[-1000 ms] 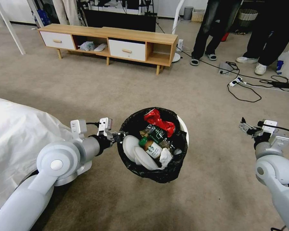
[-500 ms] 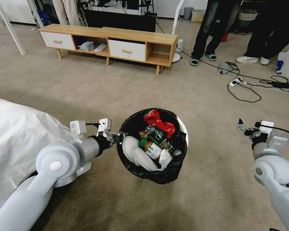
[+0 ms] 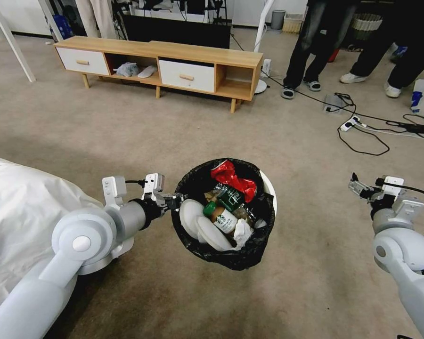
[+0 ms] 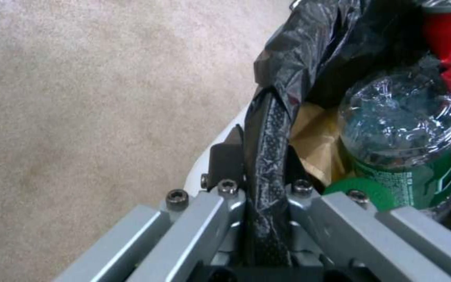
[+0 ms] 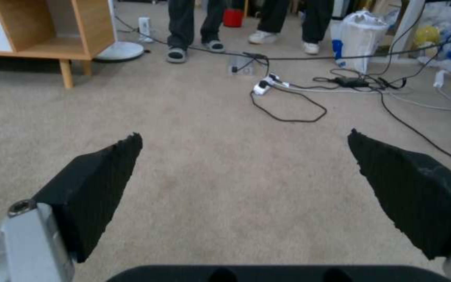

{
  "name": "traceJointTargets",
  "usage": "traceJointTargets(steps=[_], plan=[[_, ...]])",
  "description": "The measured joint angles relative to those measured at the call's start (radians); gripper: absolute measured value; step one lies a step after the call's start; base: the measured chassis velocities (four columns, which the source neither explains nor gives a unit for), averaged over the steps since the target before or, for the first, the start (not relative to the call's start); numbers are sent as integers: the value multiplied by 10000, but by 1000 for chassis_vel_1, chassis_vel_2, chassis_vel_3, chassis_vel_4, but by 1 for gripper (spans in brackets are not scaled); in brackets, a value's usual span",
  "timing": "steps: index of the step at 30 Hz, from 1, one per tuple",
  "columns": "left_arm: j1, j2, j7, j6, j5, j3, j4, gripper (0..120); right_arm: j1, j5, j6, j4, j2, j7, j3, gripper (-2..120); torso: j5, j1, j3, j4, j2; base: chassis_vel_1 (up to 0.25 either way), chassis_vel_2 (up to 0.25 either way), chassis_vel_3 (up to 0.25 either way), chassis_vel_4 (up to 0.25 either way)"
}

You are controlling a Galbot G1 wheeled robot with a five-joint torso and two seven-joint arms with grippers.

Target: Pick up the trash bin and place the garbage on the floor into it.

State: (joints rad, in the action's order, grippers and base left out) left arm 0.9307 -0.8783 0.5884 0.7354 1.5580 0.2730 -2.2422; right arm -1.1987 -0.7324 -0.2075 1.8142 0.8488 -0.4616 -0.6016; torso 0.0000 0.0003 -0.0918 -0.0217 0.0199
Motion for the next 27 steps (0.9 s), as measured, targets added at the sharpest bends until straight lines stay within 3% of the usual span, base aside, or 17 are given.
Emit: traceJointTargets(steps=[27], plan=[[9,-94,-18,0,-96,0,84,2,10,37,60,-55,-10,112,-3,100,0,1,-1,2,0,0,0,0,0]])
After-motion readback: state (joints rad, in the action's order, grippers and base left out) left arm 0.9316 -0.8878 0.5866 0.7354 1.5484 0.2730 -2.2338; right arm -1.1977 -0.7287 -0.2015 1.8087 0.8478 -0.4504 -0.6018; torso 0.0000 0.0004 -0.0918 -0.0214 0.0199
